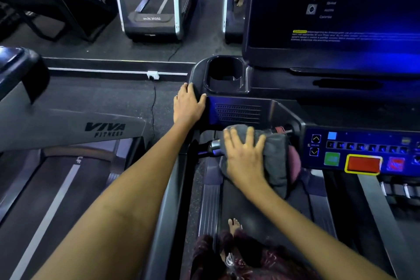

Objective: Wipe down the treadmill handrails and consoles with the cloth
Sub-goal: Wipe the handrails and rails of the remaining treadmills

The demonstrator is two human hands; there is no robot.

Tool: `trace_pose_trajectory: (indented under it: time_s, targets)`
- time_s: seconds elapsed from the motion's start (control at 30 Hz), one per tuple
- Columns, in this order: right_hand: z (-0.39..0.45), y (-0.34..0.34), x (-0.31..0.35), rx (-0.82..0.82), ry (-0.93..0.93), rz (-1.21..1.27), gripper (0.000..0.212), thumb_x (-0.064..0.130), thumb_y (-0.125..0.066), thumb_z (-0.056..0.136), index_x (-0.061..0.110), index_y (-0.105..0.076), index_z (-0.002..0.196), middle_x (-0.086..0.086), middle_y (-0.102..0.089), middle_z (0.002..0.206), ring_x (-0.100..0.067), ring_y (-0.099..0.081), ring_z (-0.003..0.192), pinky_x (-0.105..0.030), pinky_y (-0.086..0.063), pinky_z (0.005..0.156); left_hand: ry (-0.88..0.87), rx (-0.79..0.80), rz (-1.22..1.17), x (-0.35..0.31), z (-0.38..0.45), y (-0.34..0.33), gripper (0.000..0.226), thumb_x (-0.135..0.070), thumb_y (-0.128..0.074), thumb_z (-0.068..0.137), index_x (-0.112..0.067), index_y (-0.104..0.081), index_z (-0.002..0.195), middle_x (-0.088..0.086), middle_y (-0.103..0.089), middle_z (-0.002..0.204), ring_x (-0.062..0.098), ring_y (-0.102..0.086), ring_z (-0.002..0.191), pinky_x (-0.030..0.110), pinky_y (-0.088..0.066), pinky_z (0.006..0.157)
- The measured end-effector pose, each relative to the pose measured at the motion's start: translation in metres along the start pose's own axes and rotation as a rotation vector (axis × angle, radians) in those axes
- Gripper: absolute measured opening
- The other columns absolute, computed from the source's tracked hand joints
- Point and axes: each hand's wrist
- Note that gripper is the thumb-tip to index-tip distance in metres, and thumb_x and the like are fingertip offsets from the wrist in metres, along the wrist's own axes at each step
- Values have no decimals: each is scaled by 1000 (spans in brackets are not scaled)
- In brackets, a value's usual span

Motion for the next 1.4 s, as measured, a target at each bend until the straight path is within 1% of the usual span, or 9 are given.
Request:
trace_pose_trajectory:
  time_s: [0.1,0.2,0.4,0.6,0.7,0.83,1.0,1.23,1.4]
  targets:
    - [-1,-9,41,-22,118,40,53,14,-32,76,16,-65,117,-2,-63,119,-40,-46,110,-55,-29,93,-3,-3,1,-1,0,0,60,-38,-45,95,-5,-30,143,16,-26,152,32,-29,138,41,-22,113]
    - [-5,-15,32,-95,191,-31,55,15,-30,78,16,-60,124,-3,-59,127,-38,-42,112,-53,-29,93,-5,7,10,0,-2,1,61,-38,-44,96,-5,-29,145,15,-25,153,31,-28,139,42,-22,114]
    - [-13,-16,-38,-123,-32,-94,60,19,-34,77,13,-49,134,-5,-56,131,-39,-44,111,-58,-39,89,-7,6,13,0,-2,1,62,-38,-44,96,-5,-28,145,16,-25,153,31,-27,139,41,-21,114]
    - [-10,-4,8,-30,-111,-94,56,18,-30,79,14,-56,128,-4,-58,129,-40,-44,108,-55,-45,82,-9,-10,34,2,0,-1,62,-39,-45,95,-5,-30,144,16,-27,152,31,-28,139,42,-22,114]
    - [-8,-2,-14,-49,-118,-122,53,22,-44,79,13,-55,129,-4,-58,129,-39,-44,107,-51,-47,79,-8,-3,43,2,-1,-1,63,-40,-45,95,-5,-29,145,15,-26,153,30,-27,139,42,-21,114]
    - [-11,5,-53,69,-274,-139,71,32,-71,68,12,-51,133,-4,-55,132,-38,-54,99,-44,-45,73,-6,-2,40,2,-1,-1,63,-39,-46,94,-6,-29,145,14,-25,153,29,-26,140,42,-21,114]
    - [-36,11,-51,96,-328,-29,82,39,-73,67,5,-46,137,-10,-53,134,-36,-54,90,-45,-46,70,-11,-1,38,3,0,-2,63,-40,-45,94,-5,-29,145,15,-26,153,30,-25,140,42,-21,113]
    - [0,15,-48,129,-350,-75,69,33,-70,70,7,-52,131,-7,-58,126,-34,-55,98,-44,-46,73,-8,5,41,4,-1,-2,65,-42,-45,94,-6,-28,145,16,-25,153,31,-26,140,43,-22,114]
    - [-29,14,-46,80,-345,24,87,39,-79,61,1,-48,133,-13,-56,130,-35,-56,85,-45,-48,64,-13,5,39,3,-1,-1,65,-41,-46,94,-5,-29,145,17,-26,153,32,-27,140,44,-22,114]
Point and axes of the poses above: each hand's wrist, its own z-axis towards the middle knuckle, its own y-axis out of the back of the hand, x = y × z
